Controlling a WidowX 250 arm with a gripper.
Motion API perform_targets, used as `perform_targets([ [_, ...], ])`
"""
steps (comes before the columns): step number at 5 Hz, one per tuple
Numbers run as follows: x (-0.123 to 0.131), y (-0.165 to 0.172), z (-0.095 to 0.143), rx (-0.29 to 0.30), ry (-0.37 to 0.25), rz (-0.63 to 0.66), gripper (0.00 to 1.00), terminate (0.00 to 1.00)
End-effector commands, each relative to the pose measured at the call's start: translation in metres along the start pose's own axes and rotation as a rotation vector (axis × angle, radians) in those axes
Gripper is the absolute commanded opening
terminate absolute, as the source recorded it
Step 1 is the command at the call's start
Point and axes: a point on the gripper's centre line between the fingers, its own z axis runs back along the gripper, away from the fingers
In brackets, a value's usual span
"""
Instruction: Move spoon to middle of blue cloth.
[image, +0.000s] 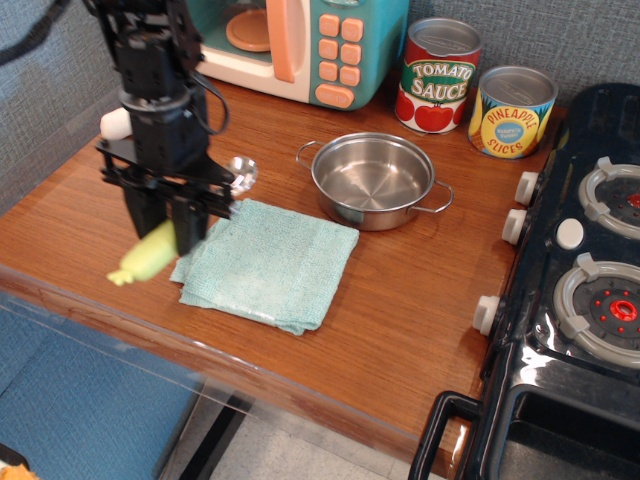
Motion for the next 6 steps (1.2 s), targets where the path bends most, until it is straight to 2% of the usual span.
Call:
perform_targets([
  [1,0.007,-0.023,-0.011,0.002,0.000,-0.027,0.00,0.00],
  [2,0.007,-0.031,-0.016,0.007,0.004,-0.044,0.00,0.00],
  [3,0.007,-0.029,-0.014,-0.010,-0.008,-0.044,1.00,0.00],
  [5,-0.004,-0.022,0.015,-0.025,-0.094,-0.066,1.00,0.00],
  [6,-0.009,-0.021,0.024,-0.018,-0.103,-0.089,1.00,0.00],
])
